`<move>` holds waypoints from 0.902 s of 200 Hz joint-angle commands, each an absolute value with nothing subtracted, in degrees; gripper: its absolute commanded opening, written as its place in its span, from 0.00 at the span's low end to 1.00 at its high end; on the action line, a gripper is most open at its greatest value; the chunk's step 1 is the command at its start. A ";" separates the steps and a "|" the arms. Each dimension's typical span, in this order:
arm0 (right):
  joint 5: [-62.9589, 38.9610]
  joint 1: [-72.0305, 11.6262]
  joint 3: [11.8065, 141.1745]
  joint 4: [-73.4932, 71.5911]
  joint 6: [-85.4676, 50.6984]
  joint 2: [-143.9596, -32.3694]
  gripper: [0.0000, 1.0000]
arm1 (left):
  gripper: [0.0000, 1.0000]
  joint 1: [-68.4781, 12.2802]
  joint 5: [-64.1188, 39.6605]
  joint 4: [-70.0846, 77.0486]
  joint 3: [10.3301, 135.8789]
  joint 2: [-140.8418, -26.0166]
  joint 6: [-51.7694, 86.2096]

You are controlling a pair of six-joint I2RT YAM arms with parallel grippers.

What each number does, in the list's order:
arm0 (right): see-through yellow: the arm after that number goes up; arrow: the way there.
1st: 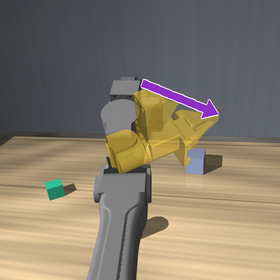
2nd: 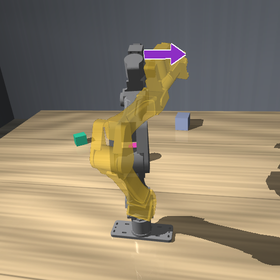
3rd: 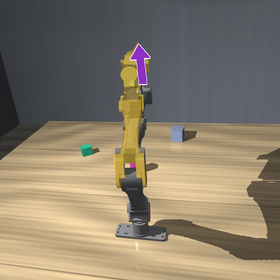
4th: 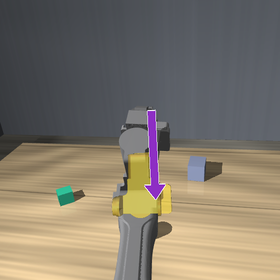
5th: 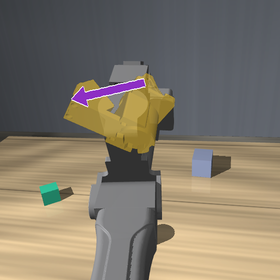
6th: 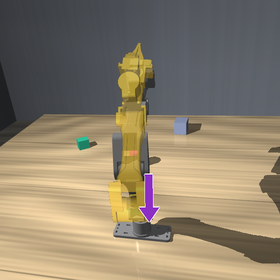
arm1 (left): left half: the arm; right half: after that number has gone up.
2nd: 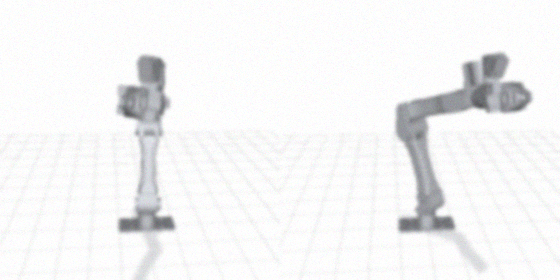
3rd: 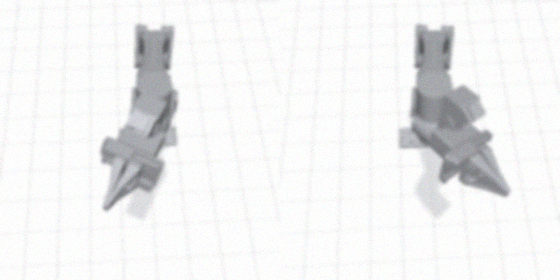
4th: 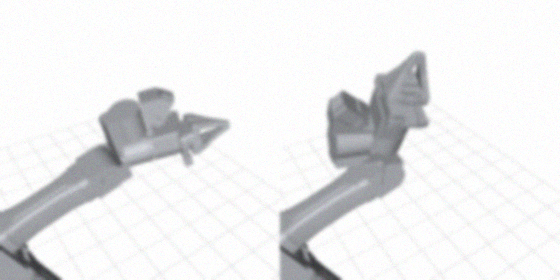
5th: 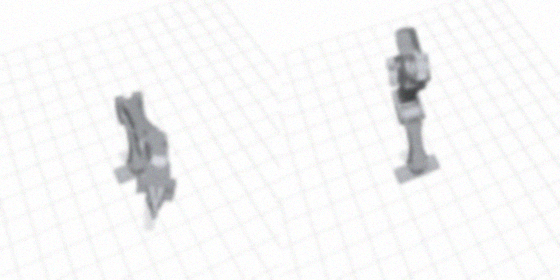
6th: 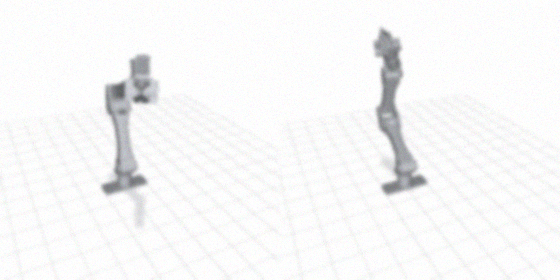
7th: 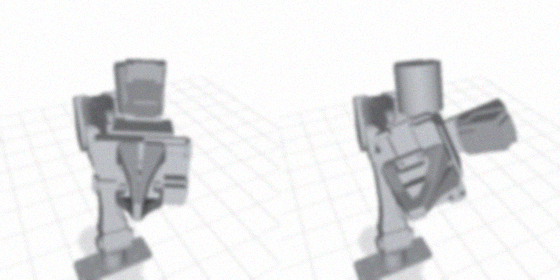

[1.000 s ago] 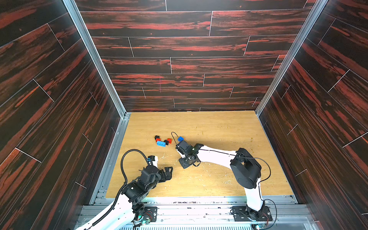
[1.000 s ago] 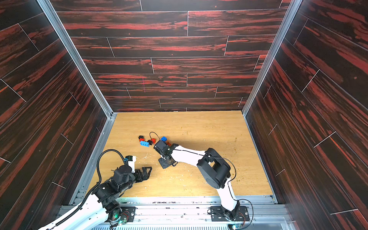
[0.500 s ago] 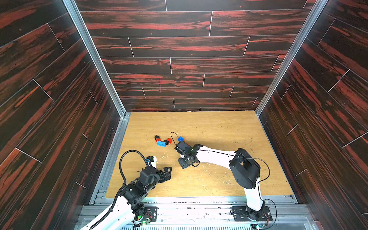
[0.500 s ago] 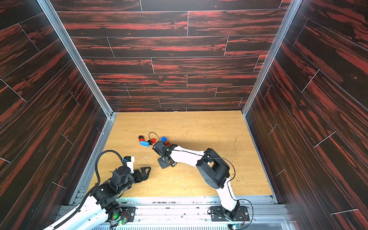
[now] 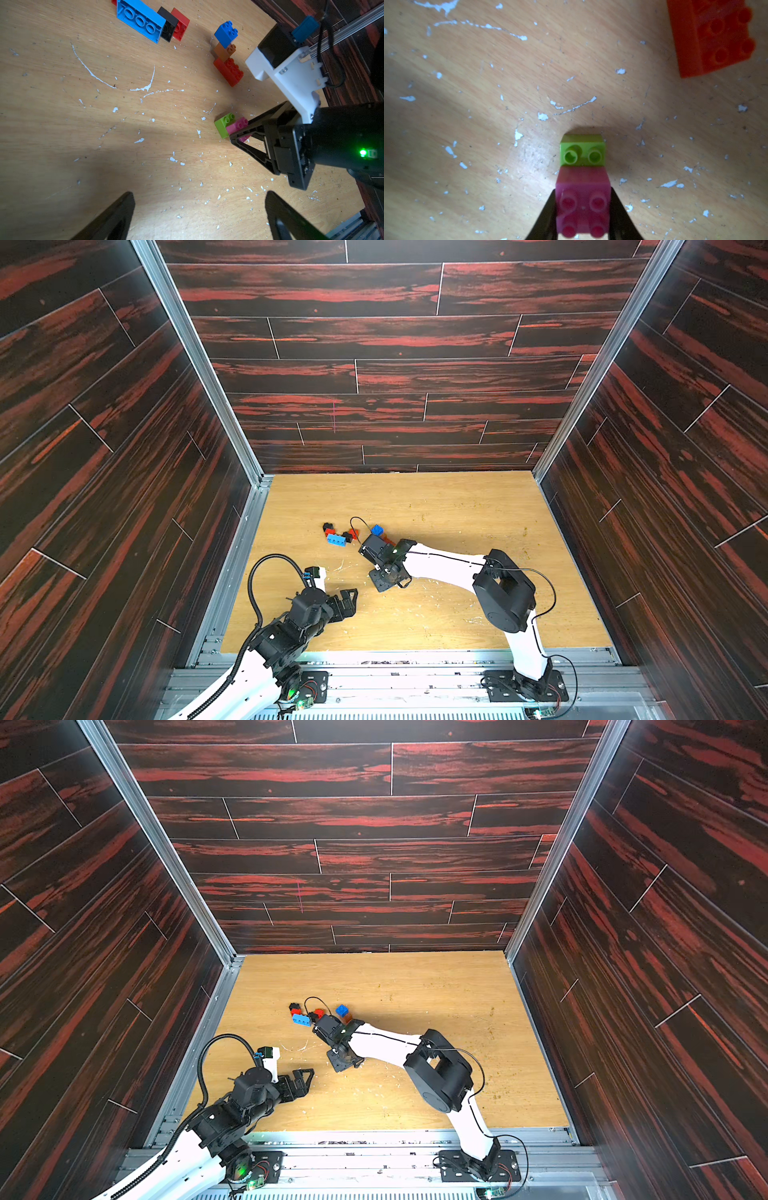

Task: Assemble the letter v with lego
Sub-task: Assemble the lego brick with the lego brick.

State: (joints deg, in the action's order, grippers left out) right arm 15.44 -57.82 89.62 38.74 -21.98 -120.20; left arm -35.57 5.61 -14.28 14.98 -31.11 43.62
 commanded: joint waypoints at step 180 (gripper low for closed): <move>18.50 -58.80 70.54 15.36 -18.66 -114.85 0.67 | 1.00 -35.40 8.00 -17.94 14.69 -28.52 43.90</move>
